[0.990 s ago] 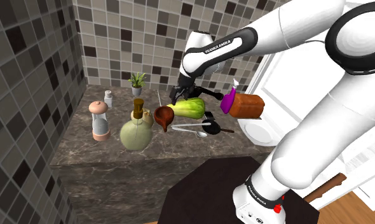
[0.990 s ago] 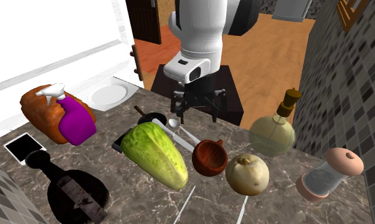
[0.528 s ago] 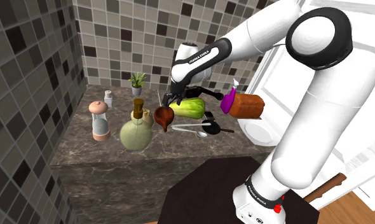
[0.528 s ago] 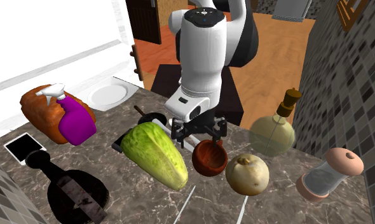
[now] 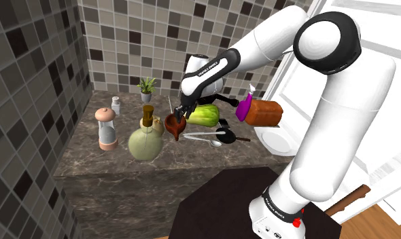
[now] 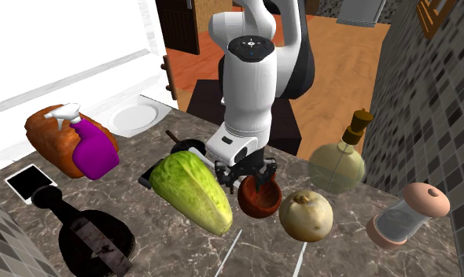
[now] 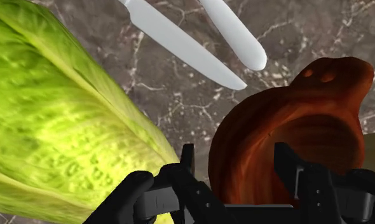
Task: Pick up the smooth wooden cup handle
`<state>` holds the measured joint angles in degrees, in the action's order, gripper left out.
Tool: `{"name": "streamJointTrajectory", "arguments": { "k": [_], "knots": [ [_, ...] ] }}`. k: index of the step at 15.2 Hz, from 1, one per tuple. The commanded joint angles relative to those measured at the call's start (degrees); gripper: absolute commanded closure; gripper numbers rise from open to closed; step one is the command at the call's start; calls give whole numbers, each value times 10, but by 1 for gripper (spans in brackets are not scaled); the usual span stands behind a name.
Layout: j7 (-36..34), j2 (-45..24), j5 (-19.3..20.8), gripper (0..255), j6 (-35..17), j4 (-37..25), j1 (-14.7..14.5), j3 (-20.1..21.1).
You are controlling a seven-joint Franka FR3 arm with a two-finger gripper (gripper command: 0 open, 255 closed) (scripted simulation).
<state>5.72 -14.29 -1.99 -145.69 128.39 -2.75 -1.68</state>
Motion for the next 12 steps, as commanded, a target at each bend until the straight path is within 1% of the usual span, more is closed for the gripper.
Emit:
{"name": "streamJointTrajectory", "arguments": {
  "k": [1, 9, 12],
  "knots": [
    [0, -2, 0, 255, -1, -1, 0, 0],
    [0, -1, 0, 255, -1, 0, 0, 0],
    [-1, 17, 1, 255, 19, -2, 0, -1]
  ]
}}
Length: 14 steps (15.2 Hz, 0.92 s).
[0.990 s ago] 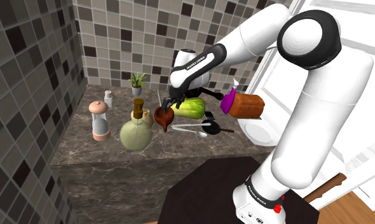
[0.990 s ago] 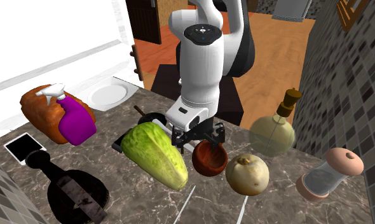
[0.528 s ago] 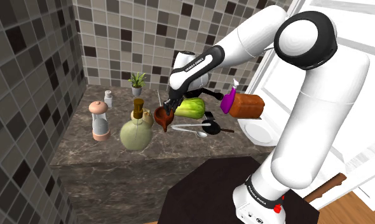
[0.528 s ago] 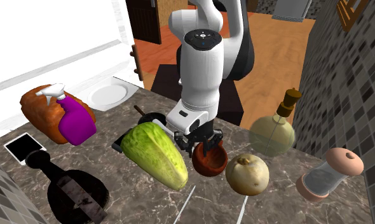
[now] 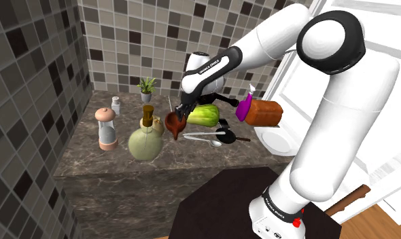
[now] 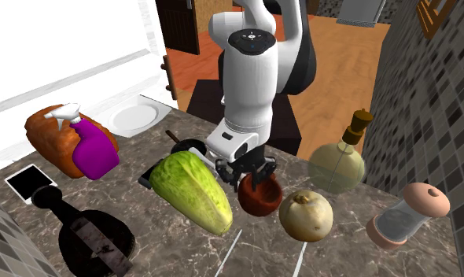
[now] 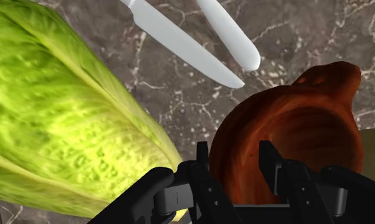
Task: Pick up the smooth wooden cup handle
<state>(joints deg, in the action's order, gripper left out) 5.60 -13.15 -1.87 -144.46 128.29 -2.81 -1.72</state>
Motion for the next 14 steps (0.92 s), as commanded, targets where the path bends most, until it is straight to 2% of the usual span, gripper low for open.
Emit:
{"name": "streamJointTrajectory", "arguments": {
  "k": [1, 12, 14],
  "knots": [
    [0, 12, 1, 255, 14, -3, 0, 0],
    [-4, 70, 6, 255, 93, -24, -1, -2],
    [-4, 70, 6, 255, 94, -24, -1, -2]
  ]
}}
